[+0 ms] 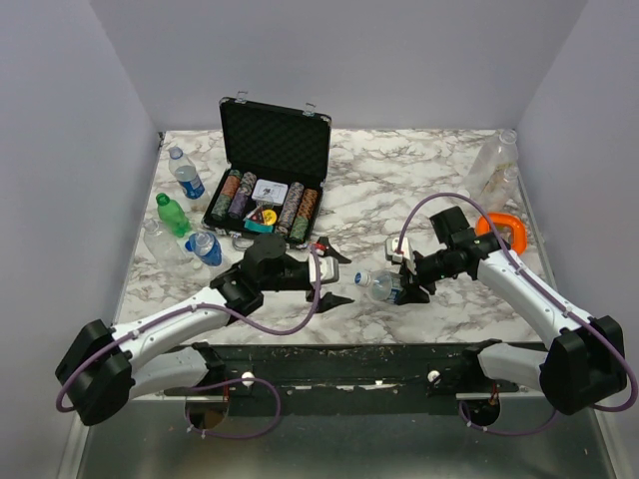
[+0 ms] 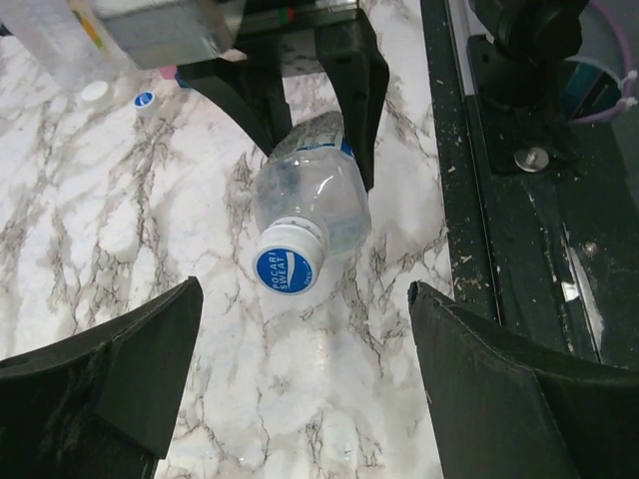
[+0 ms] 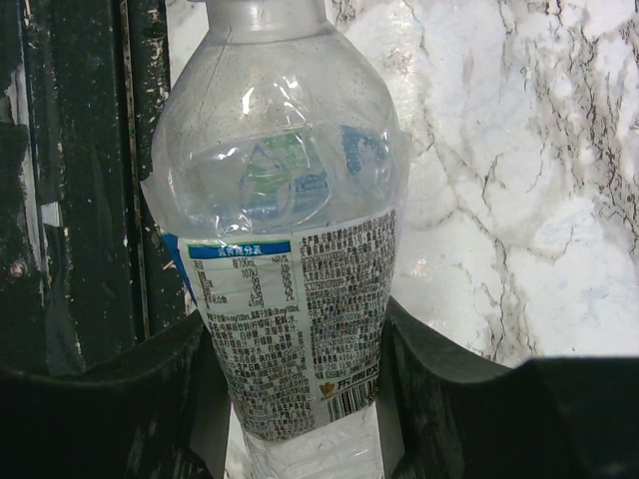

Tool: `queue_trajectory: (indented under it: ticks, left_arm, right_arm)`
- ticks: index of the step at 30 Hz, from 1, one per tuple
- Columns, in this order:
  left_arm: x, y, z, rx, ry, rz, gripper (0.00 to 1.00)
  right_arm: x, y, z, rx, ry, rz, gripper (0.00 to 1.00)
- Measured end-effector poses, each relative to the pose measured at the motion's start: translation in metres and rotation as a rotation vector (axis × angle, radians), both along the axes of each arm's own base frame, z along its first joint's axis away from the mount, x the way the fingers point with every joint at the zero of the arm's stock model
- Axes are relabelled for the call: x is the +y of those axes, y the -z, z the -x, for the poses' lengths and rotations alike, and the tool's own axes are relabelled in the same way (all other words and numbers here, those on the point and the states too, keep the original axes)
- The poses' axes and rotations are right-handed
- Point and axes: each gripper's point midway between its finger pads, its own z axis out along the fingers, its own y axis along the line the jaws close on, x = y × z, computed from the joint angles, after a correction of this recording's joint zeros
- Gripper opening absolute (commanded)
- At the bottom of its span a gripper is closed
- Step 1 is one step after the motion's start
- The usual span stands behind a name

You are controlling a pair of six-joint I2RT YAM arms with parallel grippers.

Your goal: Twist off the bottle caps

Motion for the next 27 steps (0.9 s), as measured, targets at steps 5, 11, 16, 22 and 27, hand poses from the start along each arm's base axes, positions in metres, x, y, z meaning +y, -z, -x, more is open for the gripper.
queue_trajectory:
  ticks: [5, 11, 16, 22, 27]
  left_arm:
    - [-0.013, 0.018, -0.003, 0.001, 0.042, -0.059, 0.82]
    - [-0.025, 0.018, -0.01, -0.004, 0.057, -0.074, 0.73]
    - [-0.028, 0.022, -0.013, 0.006, 0.06, -0.096, 0.67]
    - [-0.03, 0.032, -0.013, 0.031, 0.066, -0.137, 0.55]
    - [-0.031, 0.035, -0.014, 0.044, 0.066, -0.153, 0.21]
  right_arm:
    - [0.0, 0.0, 0.0, 0.002, -0.001, -0.002, 0.29]
    - [0.0, 0.0, 0.0, 0.002, -0.001, -0.002, 0.29]
    - [0.0, 0.0, 0.0, 0.002, -0.001, -0.002, 0.29]
    - [0.0, 0.0, 0.0, 0.002, -0.001, -0.002, 0.29]
    - [0.0, 0.0, 0.0, 0.002, -0.002, -0.002, 0.29]
